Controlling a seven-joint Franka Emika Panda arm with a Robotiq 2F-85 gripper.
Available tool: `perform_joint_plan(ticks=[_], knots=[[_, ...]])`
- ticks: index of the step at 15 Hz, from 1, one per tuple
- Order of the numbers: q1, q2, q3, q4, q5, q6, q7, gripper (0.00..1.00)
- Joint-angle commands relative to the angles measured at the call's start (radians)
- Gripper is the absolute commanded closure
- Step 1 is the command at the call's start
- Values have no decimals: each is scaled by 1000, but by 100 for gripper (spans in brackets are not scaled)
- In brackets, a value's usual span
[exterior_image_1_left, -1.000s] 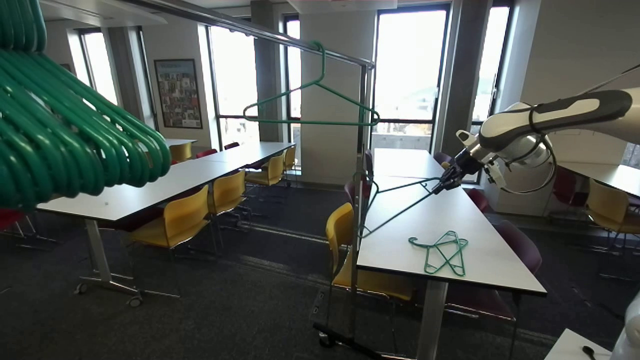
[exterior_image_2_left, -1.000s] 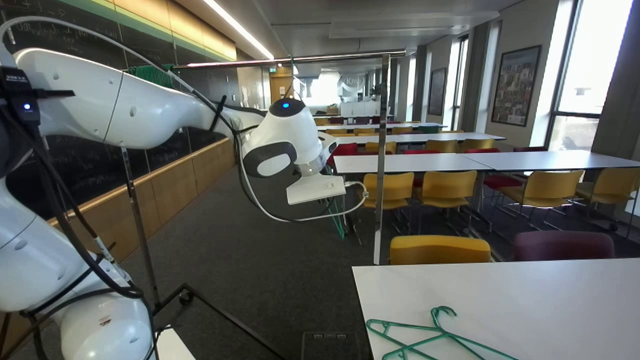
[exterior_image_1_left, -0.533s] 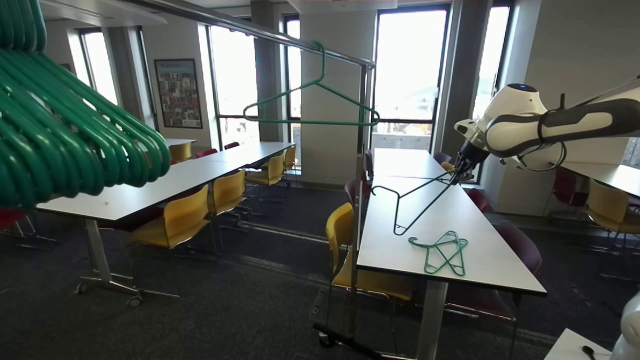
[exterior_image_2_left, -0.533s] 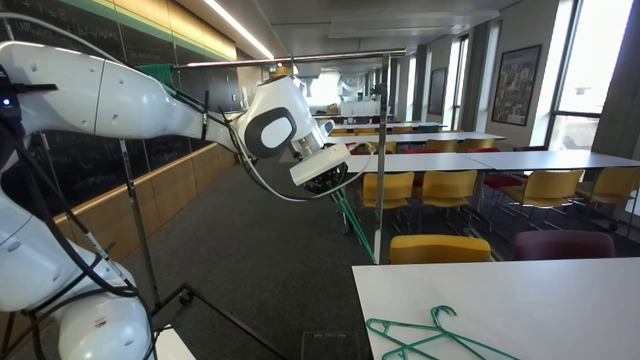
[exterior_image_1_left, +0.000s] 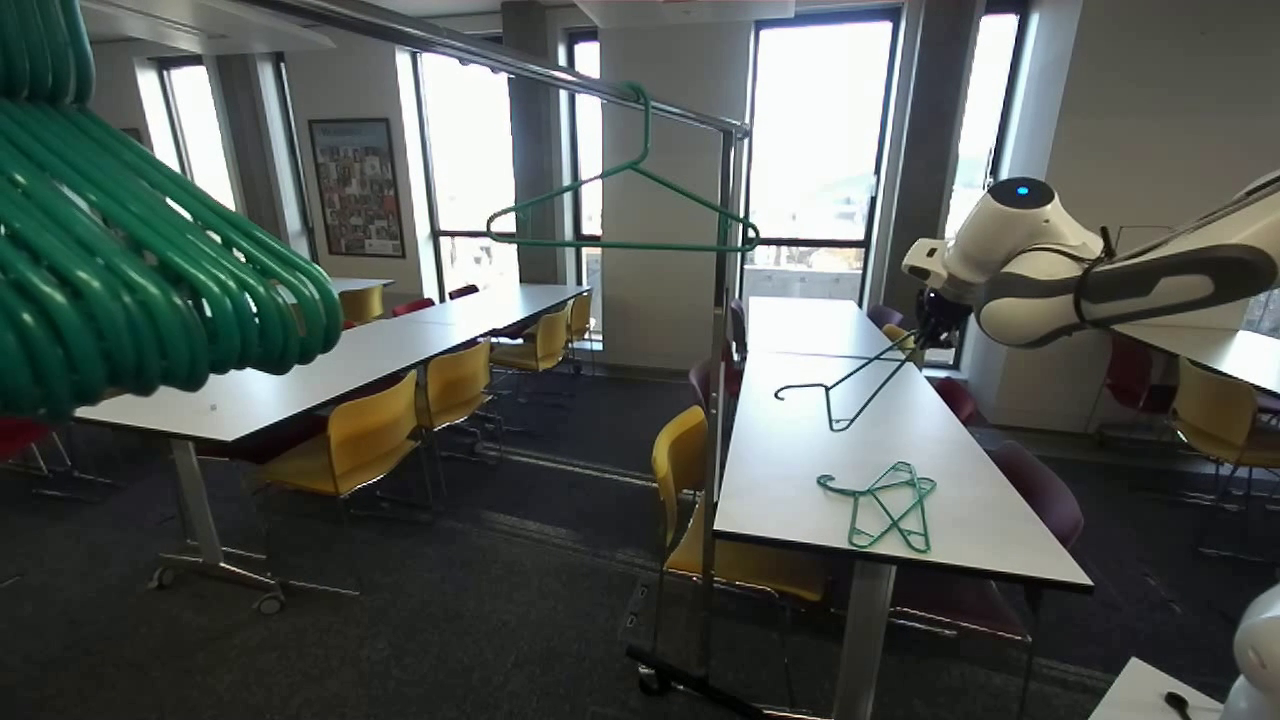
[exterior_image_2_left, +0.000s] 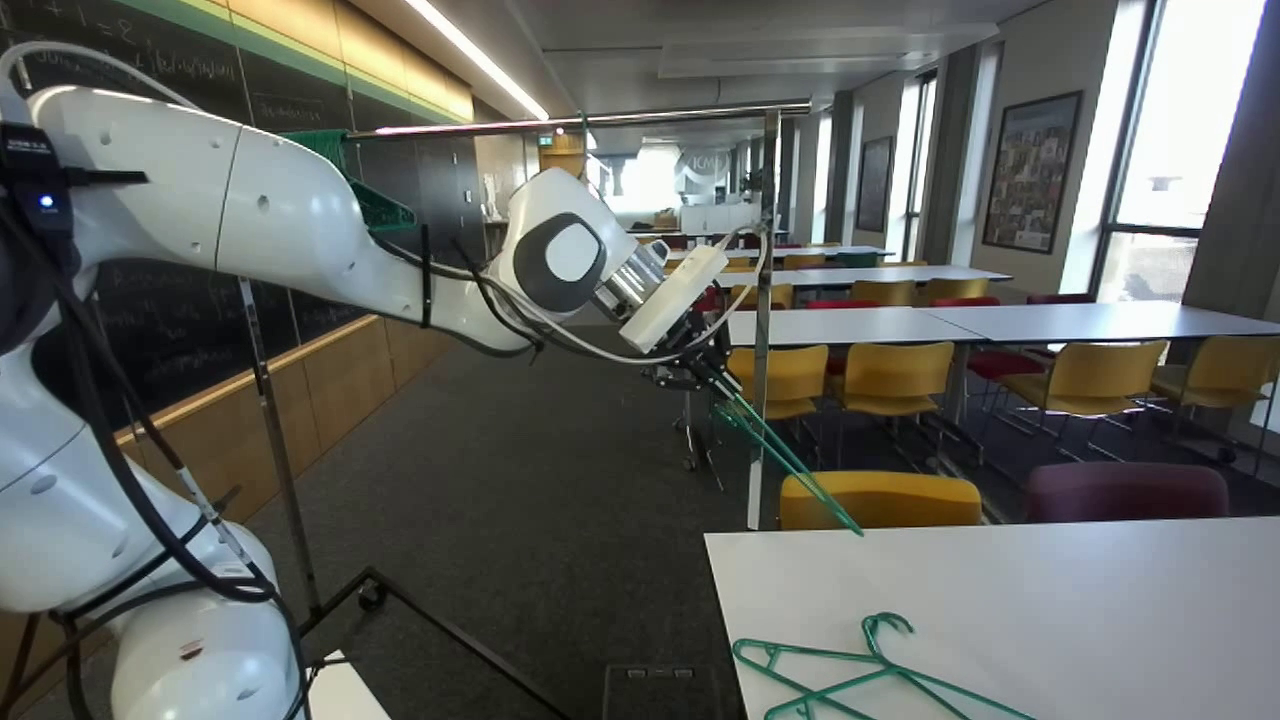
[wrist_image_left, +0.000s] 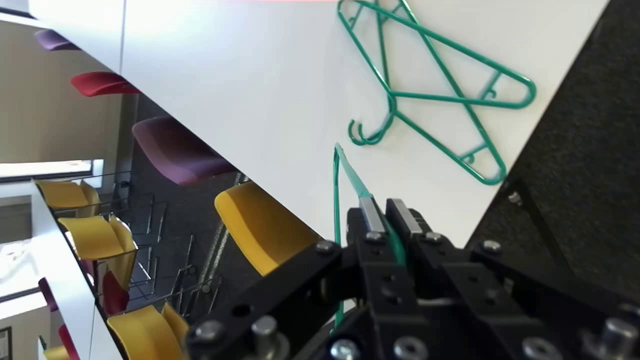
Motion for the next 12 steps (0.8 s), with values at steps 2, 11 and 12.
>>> perform_joint_plan(ticks=[2, 11, 12], knots=[[-131, 172, 41, 73, -344, 242, 146, 98], [-316, 350, 158, 237, -1060, 237, 726, 98], [-215, 331, 46, 192, -966, 252, 603, 91]])
